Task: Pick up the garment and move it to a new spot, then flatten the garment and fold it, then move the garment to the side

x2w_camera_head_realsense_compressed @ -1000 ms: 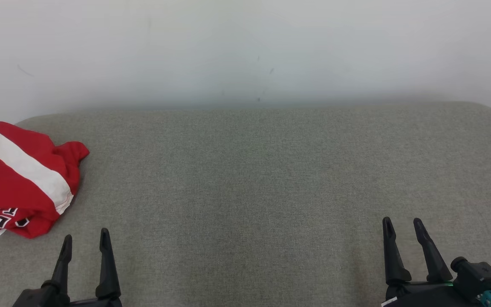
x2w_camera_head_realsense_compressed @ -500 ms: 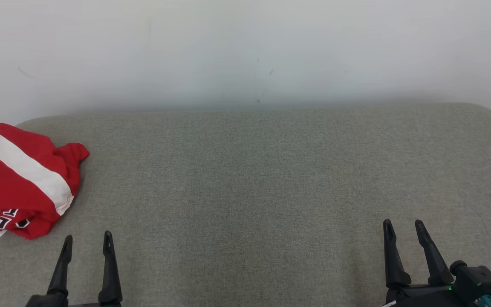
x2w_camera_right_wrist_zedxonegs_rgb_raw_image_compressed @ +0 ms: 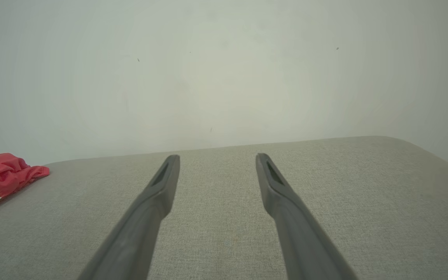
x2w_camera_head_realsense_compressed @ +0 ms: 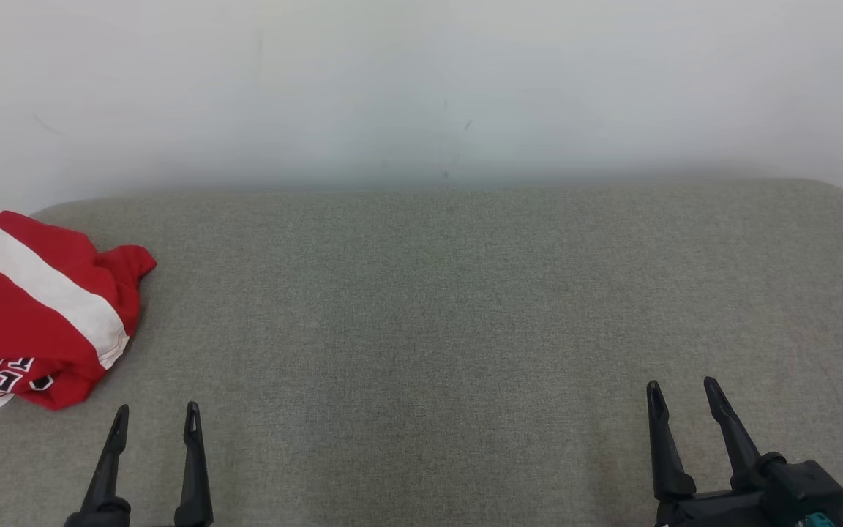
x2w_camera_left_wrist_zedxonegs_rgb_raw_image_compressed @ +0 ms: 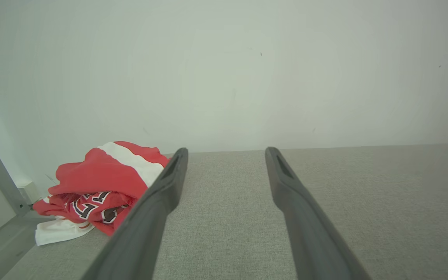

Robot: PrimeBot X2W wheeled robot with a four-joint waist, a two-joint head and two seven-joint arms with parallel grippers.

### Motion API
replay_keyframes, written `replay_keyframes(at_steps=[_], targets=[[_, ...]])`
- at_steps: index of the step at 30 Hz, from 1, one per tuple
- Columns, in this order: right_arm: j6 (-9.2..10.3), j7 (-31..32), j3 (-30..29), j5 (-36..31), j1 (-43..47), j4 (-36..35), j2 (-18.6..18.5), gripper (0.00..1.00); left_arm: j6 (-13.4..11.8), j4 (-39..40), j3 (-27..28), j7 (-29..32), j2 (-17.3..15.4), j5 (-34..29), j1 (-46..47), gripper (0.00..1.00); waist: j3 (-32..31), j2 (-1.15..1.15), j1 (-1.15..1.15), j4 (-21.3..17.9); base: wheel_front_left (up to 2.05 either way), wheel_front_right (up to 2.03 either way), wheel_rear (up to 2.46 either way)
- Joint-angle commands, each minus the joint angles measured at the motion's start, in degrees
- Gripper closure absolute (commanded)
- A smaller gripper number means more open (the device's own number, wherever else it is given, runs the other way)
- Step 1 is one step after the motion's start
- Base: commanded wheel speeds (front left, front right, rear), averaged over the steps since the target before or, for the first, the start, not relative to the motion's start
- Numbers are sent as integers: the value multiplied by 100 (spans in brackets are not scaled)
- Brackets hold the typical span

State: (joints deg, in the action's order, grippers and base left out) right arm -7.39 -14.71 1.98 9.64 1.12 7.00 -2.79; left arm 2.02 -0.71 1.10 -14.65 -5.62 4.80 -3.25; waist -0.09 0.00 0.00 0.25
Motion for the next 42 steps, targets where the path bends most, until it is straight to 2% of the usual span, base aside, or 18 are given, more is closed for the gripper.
replay_keyframes(at_steps=[1,20,33,42], targets=[[-18,-50,12,-117,40,-7,-18,0,-8,-13,8,-50,-16,-146,-62,0,-3,0,0,1,0,0,0],[-19,-43,-15,-48,86,-32,-16,0,40,-87,37,193,-85,85,-19,0,-85,0,0,55,0,0,0],[-19,492,-111,17,181,-318,-16,0,-13,7,10,409,-131,199,-140,0,-97,0,0,47,0,0,0],[-19,618,-142,42,225,-417,-16,0,-55,49,-15,536,-150,259,-128,0,-79,0,0,73,0,0,0]])
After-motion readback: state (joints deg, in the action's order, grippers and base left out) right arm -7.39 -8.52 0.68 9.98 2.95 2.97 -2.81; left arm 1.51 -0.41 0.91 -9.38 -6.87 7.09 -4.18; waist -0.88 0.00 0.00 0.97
